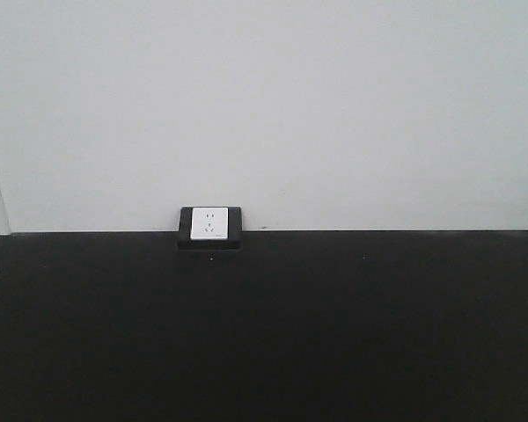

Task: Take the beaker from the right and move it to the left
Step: 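Lift the held beaker off the bench with the right gripper, then drive the base to the bench with white trays, holding the beaker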

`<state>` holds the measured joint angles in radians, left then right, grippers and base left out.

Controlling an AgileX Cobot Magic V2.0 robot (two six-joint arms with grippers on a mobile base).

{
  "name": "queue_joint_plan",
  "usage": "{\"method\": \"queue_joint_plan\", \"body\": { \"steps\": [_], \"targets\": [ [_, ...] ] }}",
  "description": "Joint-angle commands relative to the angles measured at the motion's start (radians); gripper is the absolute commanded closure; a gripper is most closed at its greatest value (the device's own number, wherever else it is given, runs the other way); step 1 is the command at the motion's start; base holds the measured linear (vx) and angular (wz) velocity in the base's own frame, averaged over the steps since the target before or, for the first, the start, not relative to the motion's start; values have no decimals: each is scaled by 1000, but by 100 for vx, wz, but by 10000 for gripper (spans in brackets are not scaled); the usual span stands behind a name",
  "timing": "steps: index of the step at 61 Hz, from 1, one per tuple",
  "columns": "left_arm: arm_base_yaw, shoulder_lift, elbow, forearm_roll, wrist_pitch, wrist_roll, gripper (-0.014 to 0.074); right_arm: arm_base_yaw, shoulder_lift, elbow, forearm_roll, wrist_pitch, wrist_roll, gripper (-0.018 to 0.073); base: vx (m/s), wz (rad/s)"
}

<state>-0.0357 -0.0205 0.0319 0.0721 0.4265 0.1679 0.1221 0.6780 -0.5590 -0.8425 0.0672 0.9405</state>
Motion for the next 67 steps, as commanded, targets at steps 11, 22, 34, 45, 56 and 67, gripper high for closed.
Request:
{"method": "queue_joint_plan", "body": {
  "steps": [11, 22, 34, 45, 56, 67],
  "targets": [
    [-6, -6, 19, 0, -76, -1, 603, 3, -4, -29, -14, -52, 2, 563, 0, 0],
    [-6, -6, 19, 0, -76, -1, 603, 3, -4, -29, -14, -52, 2, 563, 0, 0],
    [-6, -6, 19, 0, -76, -1, 603, 3, -4, -29, -14, -52, 2, 563, 0, 1],
    [-6, -6, 19, 0, -76, -1, 603, 3, -4, -29, -14, -52, 2, 563, -1, 4],
    [-6, -6, 19, 0, -76, -1, 603, 3, -3, -29, -14, -52, 2, 563, -4, 3],
    [-6, -6, 19, 0, -76, -1, 603, 3, -3, -29, -14, -52, 2, 563, -11, 6]
  ]
}}
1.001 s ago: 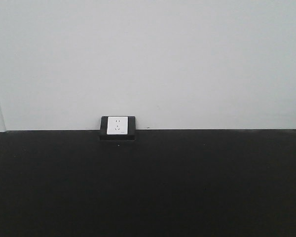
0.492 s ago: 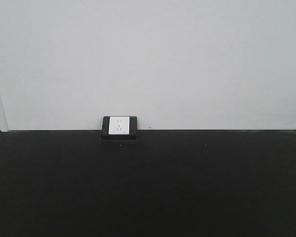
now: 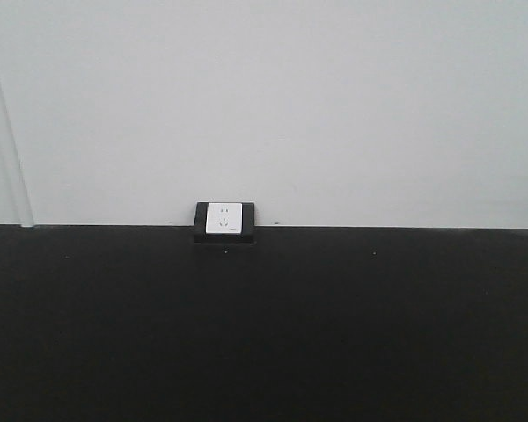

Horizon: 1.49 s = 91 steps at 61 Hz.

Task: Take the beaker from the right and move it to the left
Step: 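Drive the base to the bench with white trays, holding the beaker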

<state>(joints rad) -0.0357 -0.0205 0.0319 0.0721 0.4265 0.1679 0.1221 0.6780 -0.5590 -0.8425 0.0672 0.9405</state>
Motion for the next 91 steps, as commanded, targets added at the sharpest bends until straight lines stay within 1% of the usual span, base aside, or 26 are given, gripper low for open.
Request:
{"method": "queue_joint_plan", "body": {
  "steps": [1, 17, 38, 63, 91],
  "targets": [
    [-6, -6, 19, 0, -76, -1, 603, 3, -3, -29, -14, -52, 2, 563, -15, 12],
    [-6, -6, 19, 0, -76, -1, 603, 3, -3, -29, -14, -52, 2, 563, -19, 26],
    [-6, -6, 19, 0, -76, -1, 603, 3, -3, -29, -14, -52, 2, 563, -21, 46],
    [-6, -6, 19, 0, -76, -1, 603, 3, -3, -29, -14, -52, 2, 563, -12, 65],
    [-6, -6, 19, 0, -76, -1, 603, 3, -3, -29, -14, -52, 2, 563, -1, 73]
  ]
}}
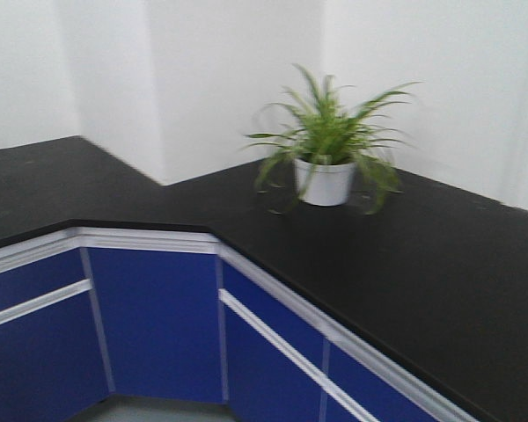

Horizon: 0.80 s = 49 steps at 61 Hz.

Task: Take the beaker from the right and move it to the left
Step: 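Drive the base to the bench with white trays, holding the beaker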

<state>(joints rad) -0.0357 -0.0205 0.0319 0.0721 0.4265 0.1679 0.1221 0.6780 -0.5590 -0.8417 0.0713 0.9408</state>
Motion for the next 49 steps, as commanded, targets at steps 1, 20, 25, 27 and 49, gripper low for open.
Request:
{"method": "queue_joint_plan", "body": {
  "steps": [1, 20, 25, 27, 49],
  "targets": [
    [-6, -6, 19, 0, -76, -1, 603, 3, -3, -29, -15, -57, 2, 563, 6, 69],
    [-6, -6, 19, 0, -76, -1, 603, 3, -3, -29, -15, -57, 2, 563, 9, 72],
    [-6, -6, 19, 0, -76, -1, 603, 3, -3, -29, -15, -57, 2, 563, 12, 77],
    [-6, -6, 19, 0, -76, -1, 603, 3, -3, -29, -15, -57, 2, 563, 13, 78],
    [-6, -6, 19, 0, -76, -1, 603, 3, -3, -29, -15, -56, 2, 563, 17, 87]
  ]
}}
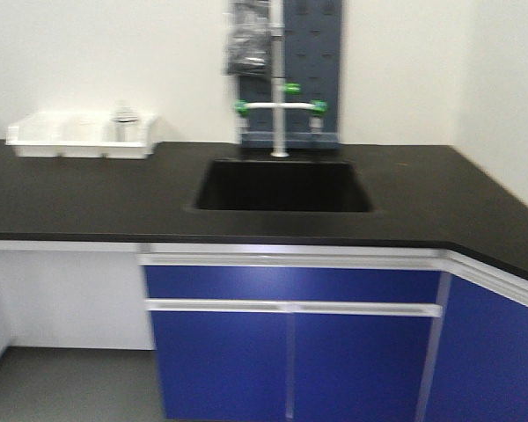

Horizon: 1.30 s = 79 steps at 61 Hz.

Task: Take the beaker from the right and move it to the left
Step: 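Drive the base to the bench with white trays, holding the beaker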

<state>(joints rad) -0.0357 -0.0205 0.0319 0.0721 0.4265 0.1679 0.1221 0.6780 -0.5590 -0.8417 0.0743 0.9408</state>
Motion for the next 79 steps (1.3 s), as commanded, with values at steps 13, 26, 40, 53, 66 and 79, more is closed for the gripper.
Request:
{"method": "queue_joint_plan", "body": {
  "steps": [13, 26, 40, 53, 66, 79],
  "targets": [
    [-6, -6, 19, 0, -76, -1, 603, 3, -3, -29, -15, -59, 2, 563, 23, 89],
    [-6, -6, 19, 0, -76, -1, 603, 3, -3, -29, -15, -59, 2, 563, 25, 83],
    [-6, -6, 19, 0, -76, -1, 603, 3, -3, -29, -15, -59, 2, 563, 27, 74],
    [-6, -6, 19, 0, -76, -1, 603, 3, -3, -29, -15, -59, 2, 563, 28, 66],
    [-6, -6, 19, 0, -76, -1, 603, 3, -3, -29, -15, -59, 2, 563, 30, 69],
    [-6, -6, 19, 0, -76, -1, 603, 3, -3, -29, -15, -59, 2, 563, 32, 62]
  ]
}}
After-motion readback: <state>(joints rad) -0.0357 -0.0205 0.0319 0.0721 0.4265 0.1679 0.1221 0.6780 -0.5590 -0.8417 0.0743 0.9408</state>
